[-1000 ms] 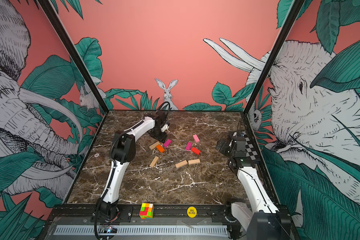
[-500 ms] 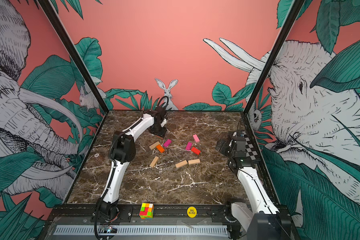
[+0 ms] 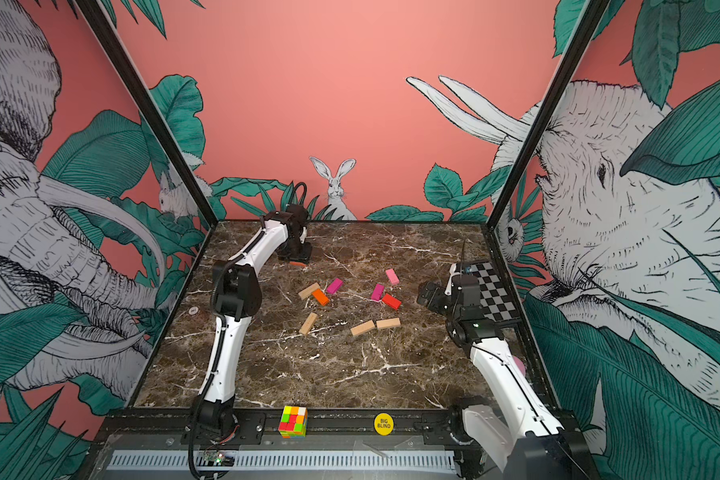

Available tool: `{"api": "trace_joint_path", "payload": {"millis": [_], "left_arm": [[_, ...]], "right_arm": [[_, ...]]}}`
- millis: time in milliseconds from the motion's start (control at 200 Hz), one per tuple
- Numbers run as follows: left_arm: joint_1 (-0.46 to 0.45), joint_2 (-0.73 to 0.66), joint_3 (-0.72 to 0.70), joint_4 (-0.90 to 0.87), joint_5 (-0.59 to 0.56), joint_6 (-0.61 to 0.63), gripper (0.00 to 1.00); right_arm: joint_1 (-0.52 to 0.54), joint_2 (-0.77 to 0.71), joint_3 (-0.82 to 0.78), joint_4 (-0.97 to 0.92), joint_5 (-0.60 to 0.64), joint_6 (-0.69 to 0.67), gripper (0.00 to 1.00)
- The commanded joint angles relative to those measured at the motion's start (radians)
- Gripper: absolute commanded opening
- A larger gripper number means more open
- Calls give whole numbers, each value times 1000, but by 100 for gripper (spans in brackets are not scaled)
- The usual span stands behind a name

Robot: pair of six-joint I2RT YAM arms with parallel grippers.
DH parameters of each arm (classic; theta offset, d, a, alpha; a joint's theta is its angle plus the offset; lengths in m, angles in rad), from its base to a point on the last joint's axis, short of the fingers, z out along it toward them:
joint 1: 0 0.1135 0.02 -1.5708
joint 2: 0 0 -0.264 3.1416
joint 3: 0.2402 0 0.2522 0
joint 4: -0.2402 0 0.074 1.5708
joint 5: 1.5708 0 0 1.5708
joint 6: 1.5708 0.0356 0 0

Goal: Assemble the letter p with building blocks
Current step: Pick up the building block from the center of the board, then place the building block at the center of the board.

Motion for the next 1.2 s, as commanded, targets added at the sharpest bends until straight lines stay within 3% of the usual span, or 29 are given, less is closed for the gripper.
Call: {"api": "trace_joint_path", "payload": {"millis": [0,590,860,1195], "left_arm": [[0,26,37,-45,-10,-35,54],[7,88,82,-69,10,-62,54],[6,-7,-103,6,11,-77,55],[5,-11,-116,9,16,-87,58]], "right_arm": [[29,-1,-20,60,5,15,98],[78,-6,-39,52,34,26,98],[81,-23,-41,43,34,29,98],[86,-15,-39,51,29,32,98]]}}
